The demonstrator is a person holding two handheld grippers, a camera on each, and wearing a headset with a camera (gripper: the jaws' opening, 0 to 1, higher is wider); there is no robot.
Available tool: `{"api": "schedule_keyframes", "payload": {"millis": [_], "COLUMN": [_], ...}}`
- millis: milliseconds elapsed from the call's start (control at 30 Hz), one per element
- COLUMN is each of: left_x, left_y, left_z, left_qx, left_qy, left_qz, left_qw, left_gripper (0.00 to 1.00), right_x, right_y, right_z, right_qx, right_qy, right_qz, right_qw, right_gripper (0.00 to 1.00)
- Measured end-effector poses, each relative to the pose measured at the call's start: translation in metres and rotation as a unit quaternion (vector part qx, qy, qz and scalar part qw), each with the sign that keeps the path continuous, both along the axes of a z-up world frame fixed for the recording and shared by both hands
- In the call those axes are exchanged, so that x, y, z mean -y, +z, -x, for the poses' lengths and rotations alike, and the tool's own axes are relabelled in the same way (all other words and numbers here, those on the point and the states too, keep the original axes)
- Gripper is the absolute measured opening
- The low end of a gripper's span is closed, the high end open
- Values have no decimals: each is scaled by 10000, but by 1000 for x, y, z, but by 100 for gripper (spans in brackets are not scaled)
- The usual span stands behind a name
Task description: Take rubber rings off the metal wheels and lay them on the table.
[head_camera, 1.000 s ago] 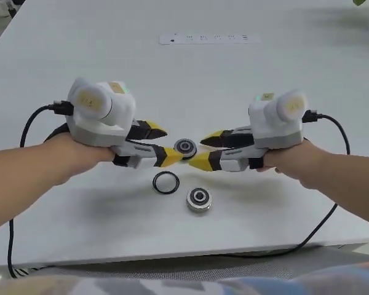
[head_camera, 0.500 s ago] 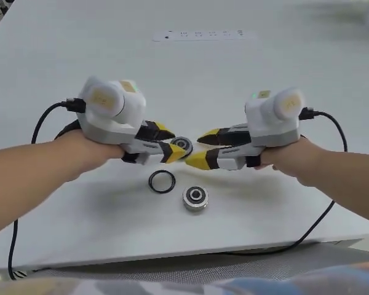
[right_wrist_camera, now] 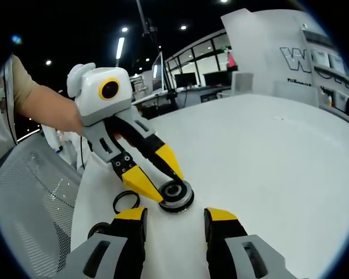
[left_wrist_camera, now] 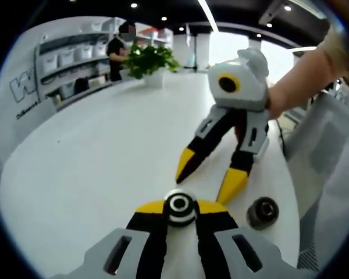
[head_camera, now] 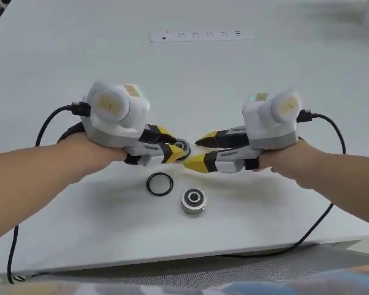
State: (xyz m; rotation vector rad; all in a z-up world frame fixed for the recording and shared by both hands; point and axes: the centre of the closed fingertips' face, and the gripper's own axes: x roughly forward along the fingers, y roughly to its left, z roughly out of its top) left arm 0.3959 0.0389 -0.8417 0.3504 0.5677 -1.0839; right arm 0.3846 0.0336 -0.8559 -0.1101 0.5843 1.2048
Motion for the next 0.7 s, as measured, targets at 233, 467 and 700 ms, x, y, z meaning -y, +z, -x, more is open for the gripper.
{"api": "schedule_keyframes", "payload": {"millis": [233, 467, 700], "left_x": [-2, -3, -3], "left_y": [0, 0, 0], "left_z": [-1, -2, -3], "left_qx": [141, 200, 208], "left_qy": [-28, 21, 43], "left_qz": [-117, -135, -165], "left_qw": [9998, 9997, 9996], "left_gripper": [15, 14, 14], "right_x": [-4, -11, -17], "right_y": [0, 1, -1], "right_z": [-1, -4, -6], "right_qx": [17, 61, 115], "right_qy": [10, -7, -43], "right_qz": [-42, -96, -92], "right_qw": [10000, 9999, 9999], "right_gripper": [38, 38, 37]}}
